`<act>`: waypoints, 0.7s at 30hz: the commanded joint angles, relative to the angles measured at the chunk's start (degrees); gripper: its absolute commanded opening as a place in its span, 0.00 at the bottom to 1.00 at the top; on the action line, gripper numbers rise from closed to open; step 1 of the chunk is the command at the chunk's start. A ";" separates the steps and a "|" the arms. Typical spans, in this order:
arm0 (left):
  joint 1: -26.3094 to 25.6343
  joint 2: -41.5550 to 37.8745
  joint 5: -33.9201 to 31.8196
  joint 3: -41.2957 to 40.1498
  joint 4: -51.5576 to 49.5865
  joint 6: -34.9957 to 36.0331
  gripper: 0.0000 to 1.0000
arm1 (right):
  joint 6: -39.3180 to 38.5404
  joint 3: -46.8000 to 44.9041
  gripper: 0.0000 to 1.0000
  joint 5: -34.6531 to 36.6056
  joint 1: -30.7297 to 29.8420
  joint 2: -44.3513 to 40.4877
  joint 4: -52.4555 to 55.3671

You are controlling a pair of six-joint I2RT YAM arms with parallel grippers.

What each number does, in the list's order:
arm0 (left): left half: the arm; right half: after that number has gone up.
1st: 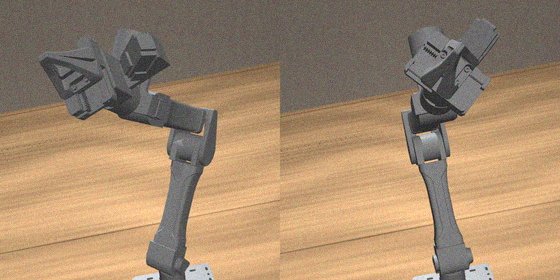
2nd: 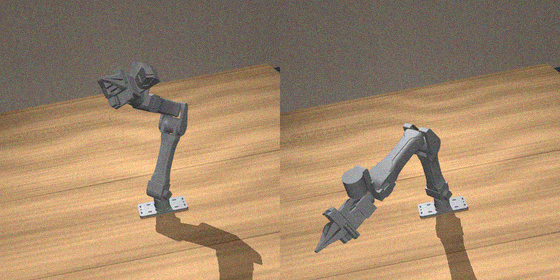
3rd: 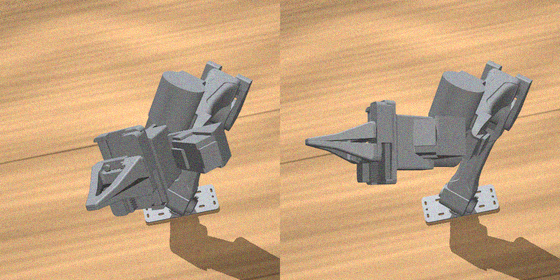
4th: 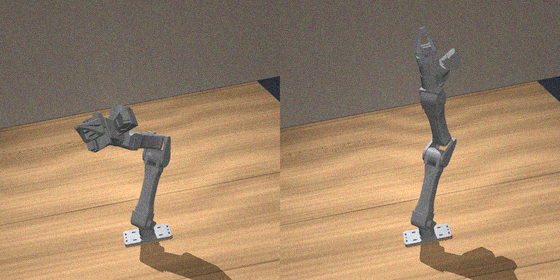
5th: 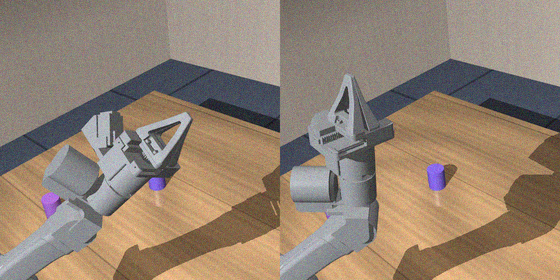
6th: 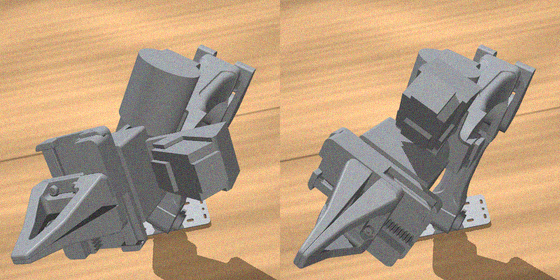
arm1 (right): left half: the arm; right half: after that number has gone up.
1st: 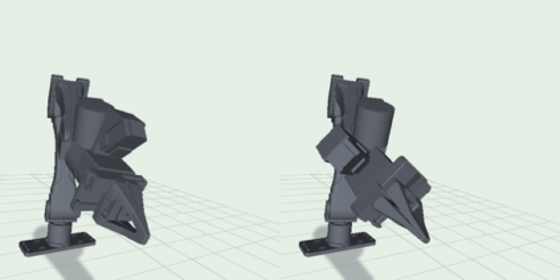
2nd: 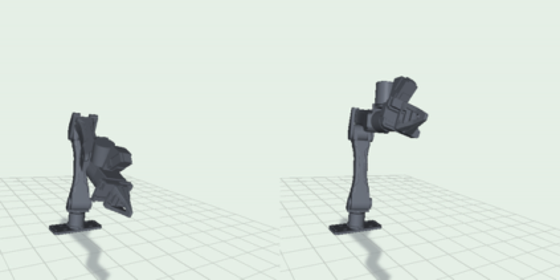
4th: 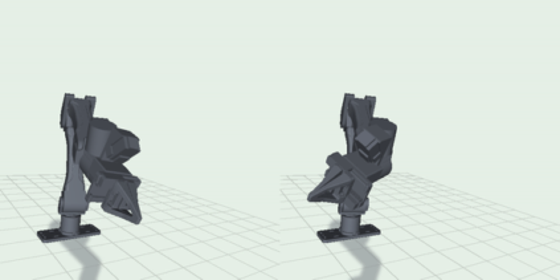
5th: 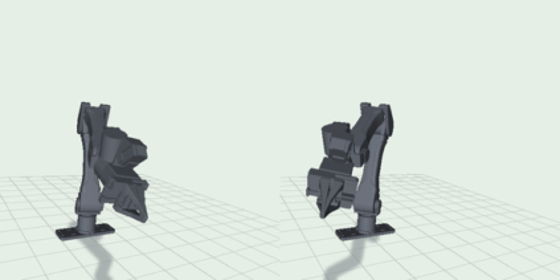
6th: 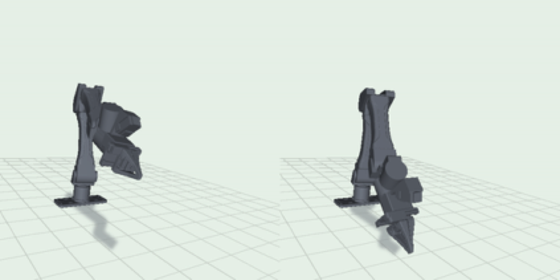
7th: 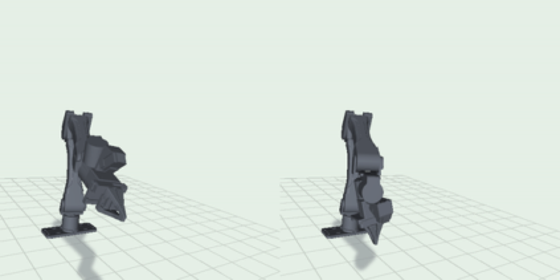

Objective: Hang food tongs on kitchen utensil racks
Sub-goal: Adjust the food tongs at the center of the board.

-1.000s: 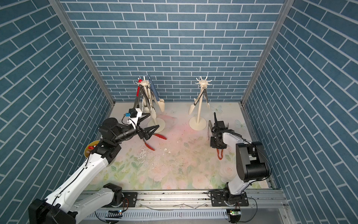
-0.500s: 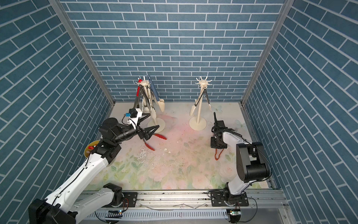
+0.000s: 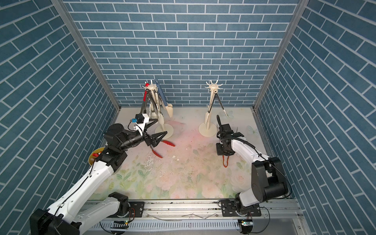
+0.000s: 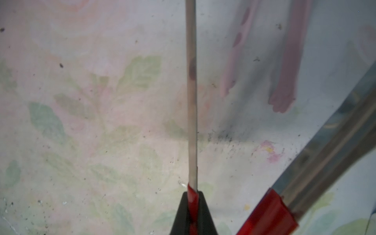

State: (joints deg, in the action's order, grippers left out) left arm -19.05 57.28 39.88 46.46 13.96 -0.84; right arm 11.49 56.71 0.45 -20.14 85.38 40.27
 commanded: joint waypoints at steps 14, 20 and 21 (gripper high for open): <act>-2.96 1.12 -0.79 0.83 -3.50 3.86 0.99 | -21.88 1.21 0.00 -3.00 -12.55 -4.03 8.43; -5.53 1.93 -0.89 0.68 -5.99 8.10 0.99 | -27.49 2.11 0.00 -3.88 -16.90 -2.68 9.08; -6.32 2.23 -1.19 1.00 -7.61 9.51 0.99 | -28.42 2.26 0.00 -3.49 -17.80 -1.79 9.38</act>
State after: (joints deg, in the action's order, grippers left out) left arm -23.57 59.07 38.65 46.46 9.61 4.40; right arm -9.91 57.39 -2.24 -36.05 82.65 47.42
